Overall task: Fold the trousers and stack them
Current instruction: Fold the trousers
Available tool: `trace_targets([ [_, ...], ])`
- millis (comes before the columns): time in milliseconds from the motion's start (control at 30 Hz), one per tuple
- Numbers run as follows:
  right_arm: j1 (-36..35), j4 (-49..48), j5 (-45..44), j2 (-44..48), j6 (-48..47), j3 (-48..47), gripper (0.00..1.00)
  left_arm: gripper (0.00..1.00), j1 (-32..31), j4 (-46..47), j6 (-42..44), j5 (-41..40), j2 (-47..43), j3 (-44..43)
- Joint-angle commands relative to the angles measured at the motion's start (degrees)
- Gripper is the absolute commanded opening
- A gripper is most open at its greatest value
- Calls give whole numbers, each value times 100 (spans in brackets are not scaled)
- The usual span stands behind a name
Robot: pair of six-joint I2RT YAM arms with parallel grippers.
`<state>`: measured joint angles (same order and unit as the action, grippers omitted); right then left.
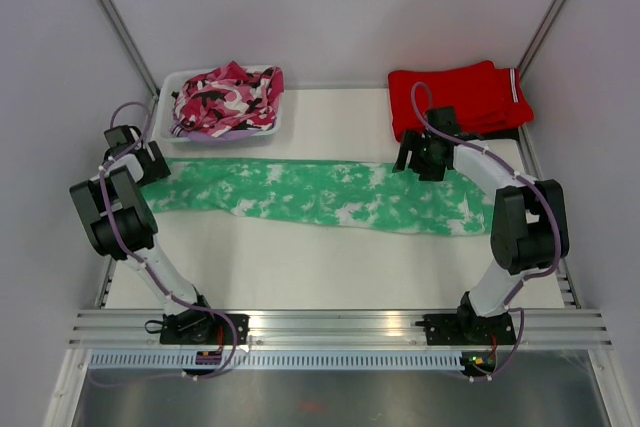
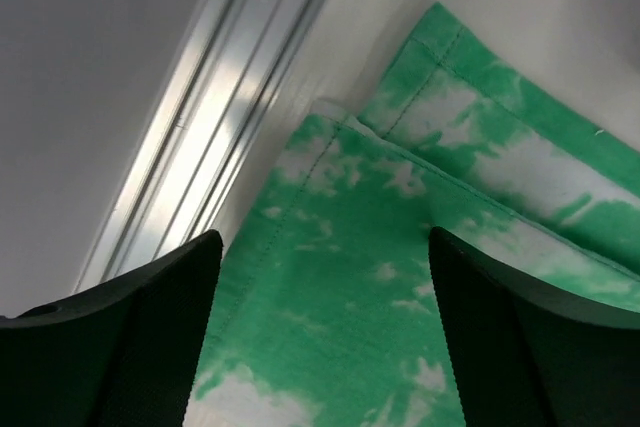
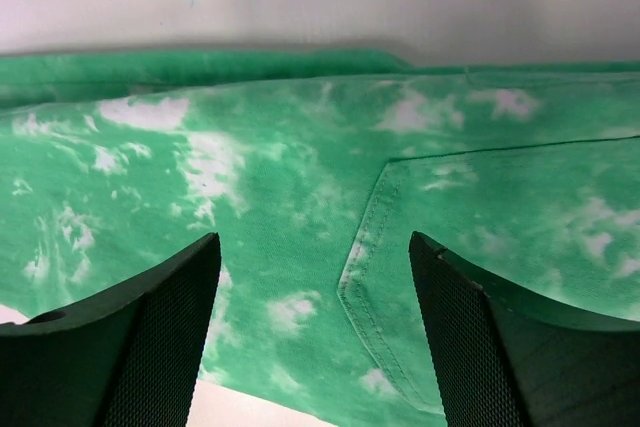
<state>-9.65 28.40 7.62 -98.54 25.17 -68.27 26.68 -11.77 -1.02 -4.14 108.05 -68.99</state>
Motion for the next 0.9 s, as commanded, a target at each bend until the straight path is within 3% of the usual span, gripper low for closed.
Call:
trace_targets([
  [0, -37, 376, -357, 89, -162, -292, 83, 85, 48, 175, 488, 474, 348, -132],
  [233, -37, 78, -156, 239, 172, 103, 83, 77, 31, 61, 559, 476, 761, -316],
  [333, -37, -1, -120, 248, 216, 156, 83, 65, 22, -36, 594, 713, 893, -387],
  [367, -20, -19, -138, 248, 217, 165, 83, 55, 22, -79, 594, 774, 928, -396],
  [433, -37, -45, -146, 195, 225, 148, 83, 48, -22, -123, 655, 748, 1033, -413],
  [533, -28, -37, -138, 134, 217, 112, 83, 26, -101, -220, 708, 555, 1174, -431],
  [600, -28, -45, -199, 116, 217, 95, 83, 2, -136, -256, 699, 529, 1201, -431],
  [767, -28, -106, -129, 72, 208, 42, 83, 2, -136, -361, 638, 109, 947, -422],
  [867, -37, -229, 46, 54, 182, 129, 83, 2, -128, -607, 629, -148, 149, -352],
])
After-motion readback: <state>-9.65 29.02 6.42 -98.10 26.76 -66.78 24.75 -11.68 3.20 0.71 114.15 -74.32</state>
